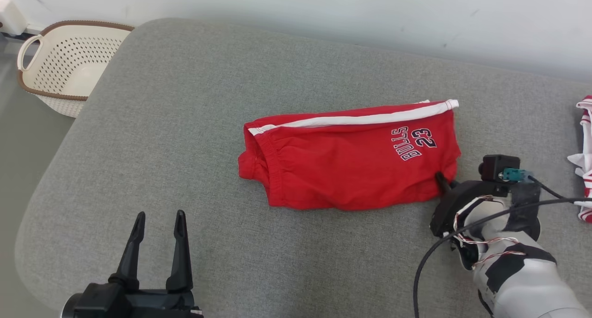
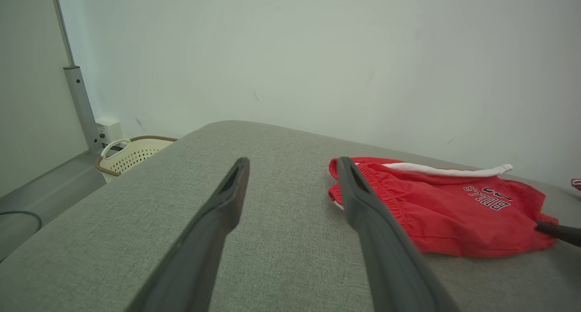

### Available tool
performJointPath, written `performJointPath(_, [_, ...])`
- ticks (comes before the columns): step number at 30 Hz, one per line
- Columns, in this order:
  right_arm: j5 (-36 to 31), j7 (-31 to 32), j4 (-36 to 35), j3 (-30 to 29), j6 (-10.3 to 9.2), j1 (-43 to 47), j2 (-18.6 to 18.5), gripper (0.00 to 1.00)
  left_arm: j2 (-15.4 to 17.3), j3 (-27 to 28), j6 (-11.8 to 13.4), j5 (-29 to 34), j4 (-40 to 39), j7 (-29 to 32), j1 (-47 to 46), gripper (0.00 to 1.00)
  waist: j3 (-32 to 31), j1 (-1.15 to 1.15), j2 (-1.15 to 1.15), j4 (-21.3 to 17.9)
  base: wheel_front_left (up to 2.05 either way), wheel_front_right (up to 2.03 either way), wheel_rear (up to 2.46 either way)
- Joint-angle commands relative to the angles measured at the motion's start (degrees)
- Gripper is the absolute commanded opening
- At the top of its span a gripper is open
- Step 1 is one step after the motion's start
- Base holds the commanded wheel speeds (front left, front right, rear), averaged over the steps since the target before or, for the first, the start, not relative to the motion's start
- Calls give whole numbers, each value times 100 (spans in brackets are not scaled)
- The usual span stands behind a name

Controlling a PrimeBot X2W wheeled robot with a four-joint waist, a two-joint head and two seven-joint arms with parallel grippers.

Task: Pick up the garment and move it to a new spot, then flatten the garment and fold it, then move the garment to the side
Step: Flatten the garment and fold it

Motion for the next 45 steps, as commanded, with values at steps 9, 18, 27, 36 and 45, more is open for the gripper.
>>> performJointPath(9, [280,-311,-295,31,-5,347,112,0,-4,14,-7,37,107,-23,175,100,-241,0,0,-86,0,0,0])
performJointPath(18, [678,-342,-1401,403,-5,1232,10,0,-3,41,-109,115,210,-23,422,100,-557,0,0,-374,0,0,0])
performJointPath(27, [856,-144,-2685,515,-5,2259,-318,0,-6,-1,-133,118,246,-23,433,100,-682,0,0,-581,0,0,0])
performJointPath(36, [780,241,-3651,85,-5,3122,-413,0,-5,1,-151,130,279,-23,504,100,-717,0,0,-652,0,0,0])
performJointPath(45, [151,298,-4320,-661,-5,3644,-243,100,-4,62,-191,98,373,-23,571,100,-820,0,0,-776,0,0,0])
